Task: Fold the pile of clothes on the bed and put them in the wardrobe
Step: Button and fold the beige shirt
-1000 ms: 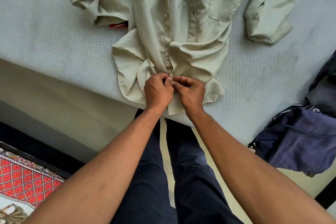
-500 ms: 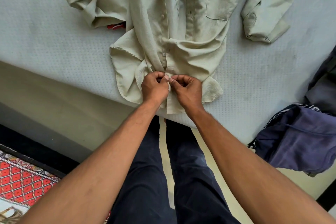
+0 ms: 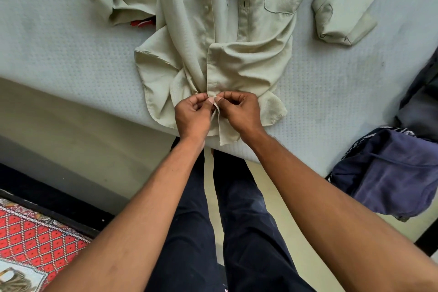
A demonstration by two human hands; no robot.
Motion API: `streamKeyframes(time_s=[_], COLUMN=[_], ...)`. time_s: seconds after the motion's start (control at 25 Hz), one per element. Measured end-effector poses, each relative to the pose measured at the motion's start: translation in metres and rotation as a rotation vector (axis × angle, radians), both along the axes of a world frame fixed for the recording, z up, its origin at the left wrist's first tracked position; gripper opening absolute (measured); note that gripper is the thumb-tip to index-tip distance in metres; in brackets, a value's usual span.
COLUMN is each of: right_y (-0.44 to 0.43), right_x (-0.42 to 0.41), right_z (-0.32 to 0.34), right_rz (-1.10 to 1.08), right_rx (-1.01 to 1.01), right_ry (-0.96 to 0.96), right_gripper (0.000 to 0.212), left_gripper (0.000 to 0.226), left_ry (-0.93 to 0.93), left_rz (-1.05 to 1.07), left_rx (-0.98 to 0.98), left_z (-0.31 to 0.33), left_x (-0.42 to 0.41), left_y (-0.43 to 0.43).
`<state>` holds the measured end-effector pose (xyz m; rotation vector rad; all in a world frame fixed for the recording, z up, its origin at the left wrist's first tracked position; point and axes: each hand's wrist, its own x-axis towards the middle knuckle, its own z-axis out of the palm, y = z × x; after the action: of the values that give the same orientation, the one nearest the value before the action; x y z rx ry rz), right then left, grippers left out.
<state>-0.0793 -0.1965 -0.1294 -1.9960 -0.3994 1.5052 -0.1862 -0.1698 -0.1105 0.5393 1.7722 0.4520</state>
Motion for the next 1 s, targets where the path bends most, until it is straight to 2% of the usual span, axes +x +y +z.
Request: streamKeyframes(time_s=[0.08, 0.16, 0.28, 0.4, 0.52, 0.6, 0.76, 1.0], right_y=[0.002, 0.003, 0.002, 0.002, 0.008, 0.011, 0.011, 0.008], right_x=[-0.002, -0.003, -0.006, -0.004, 0.004, 0.007, 0.002, 0.002], right_z=[-0.001, -0.002, -0.003, 0.001, 0.005, 0.006, 0.007, 0.009], right_rz=[-0.050, -0.099, -0.165, -0.198, -0.260, -0.237, -0.213, -0.199], right_rx=[-0.027, -0.048, -0.060, -0.052, -0.074, -0.084, -0.084, -0.062], right_ry=[-0.013, 0.009, 0.060, 0.115, 0.231, 0.241, 0.169, 0.152], right_gripper=[0.005, 0.005, 0.006, 0.010, 0.014, 0.015, 0.008, 0.010], left_gripper=[0.009, 0.007, 0.004, 0.011, 0.010, 0.008, 0.009, 0.011], left_ry=[-0.005, 0.047, 0.132, 0.213, 0.199, 0.172, 0.177, 0.164], left_rz=[0.098, 0.063, -0.049, -0.229, -0.395, -0.392, -0.228, -0.389], left_rx=[-0.008, 0.018, 0.029, 0.060, 0.089, 0.090, 0.015, 0.077], left_z=[0.003, 0.004, 0.006, 0.004, 0.000, -0.003, -0.008, -0.008], left_x=[0.006, 0.011, 0.012, 0.011, 0.006, 0.002, 0.001, -0.002], left_y=[-0.003, -0.003, -0.003, 0.000, 0.008, 0.009, 0.003, 0.006])
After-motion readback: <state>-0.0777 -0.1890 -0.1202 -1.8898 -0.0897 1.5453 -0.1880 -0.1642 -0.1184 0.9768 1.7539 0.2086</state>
